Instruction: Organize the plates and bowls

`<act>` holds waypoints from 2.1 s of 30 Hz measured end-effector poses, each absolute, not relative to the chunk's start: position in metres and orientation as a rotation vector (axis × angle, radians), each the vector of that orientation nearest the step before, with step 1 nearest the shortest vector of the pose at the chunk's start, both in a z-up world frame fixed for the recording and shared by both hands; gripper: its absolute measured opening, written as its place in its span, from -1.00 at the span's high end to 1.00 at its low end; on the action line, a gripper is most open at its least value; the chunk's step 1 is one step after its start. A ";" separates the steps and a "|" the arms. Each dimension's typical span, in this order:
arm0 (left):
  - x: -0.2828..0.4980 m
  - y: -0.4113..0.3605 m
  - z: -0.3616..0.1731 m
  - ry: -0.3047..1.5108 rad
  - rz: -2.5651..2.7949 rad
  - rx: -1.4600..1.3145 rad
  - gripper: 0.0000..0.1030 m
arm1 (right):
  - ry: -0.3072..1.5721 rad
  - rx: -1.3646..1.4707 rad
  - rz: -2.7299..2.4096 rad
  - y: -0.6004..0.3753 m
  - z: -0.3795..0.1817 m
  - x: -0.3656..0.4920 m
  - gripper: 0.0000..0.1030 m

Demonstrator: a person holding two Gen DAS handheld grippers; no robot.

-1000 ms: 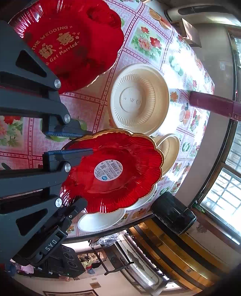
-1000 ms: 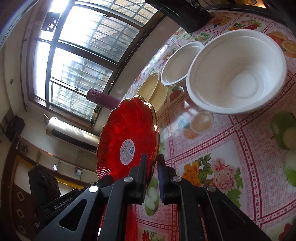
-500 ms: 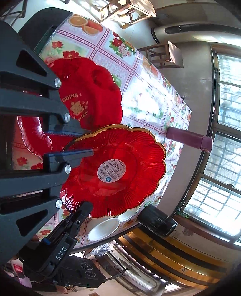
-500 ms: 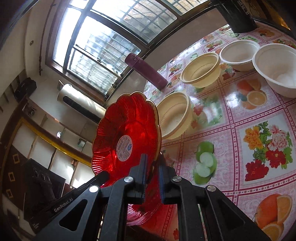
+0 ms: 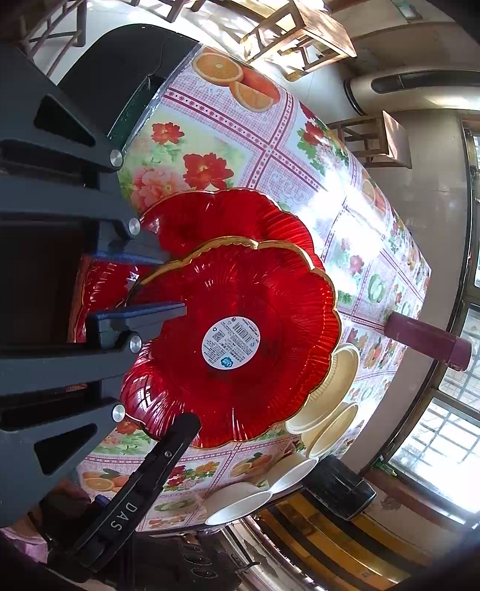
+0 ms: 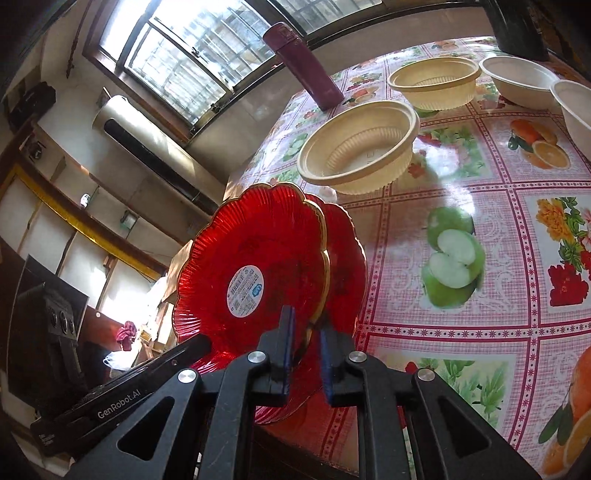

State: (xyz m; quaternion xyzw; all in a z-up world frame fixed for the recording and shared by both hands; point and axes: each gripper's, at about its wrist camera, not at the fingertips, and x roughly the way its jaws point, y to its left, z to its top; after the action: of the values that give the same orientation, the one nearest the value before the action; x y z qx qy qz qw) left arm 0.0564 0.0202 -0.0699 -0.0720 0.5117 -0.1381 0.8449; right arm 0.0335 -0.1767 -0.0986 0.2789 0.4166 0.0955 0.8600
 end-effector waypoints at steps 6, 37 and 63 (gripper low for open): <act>0.052 0.031 -0.071 1.077 -0.244 -0.153 0.62 | 0.876 0.513 0.179 -0.166 -0.095 0.033 0.60; -0.026 -0.109 -0.005 0.648 -0.548 0.094 -1.00 | 0.249 0.455 -0.033 -0.339 -0.028 -0.106 -1.00; -0.056 -0.235 0.010 0.396 -0.528 0.390 -1.00 | 0.129 0.644 -0.290 -0.470 -0.051 -0.154 -1.00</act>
State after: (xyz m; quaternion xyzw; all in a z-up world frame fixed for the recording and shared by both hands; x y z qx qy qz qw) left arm -0.0557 -0.2353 0.0104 0.1902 0.1931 -0.2575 0.9275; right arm -0.1545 -0.4699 -0.0510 0.3151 0.0631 -0.1419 0.9363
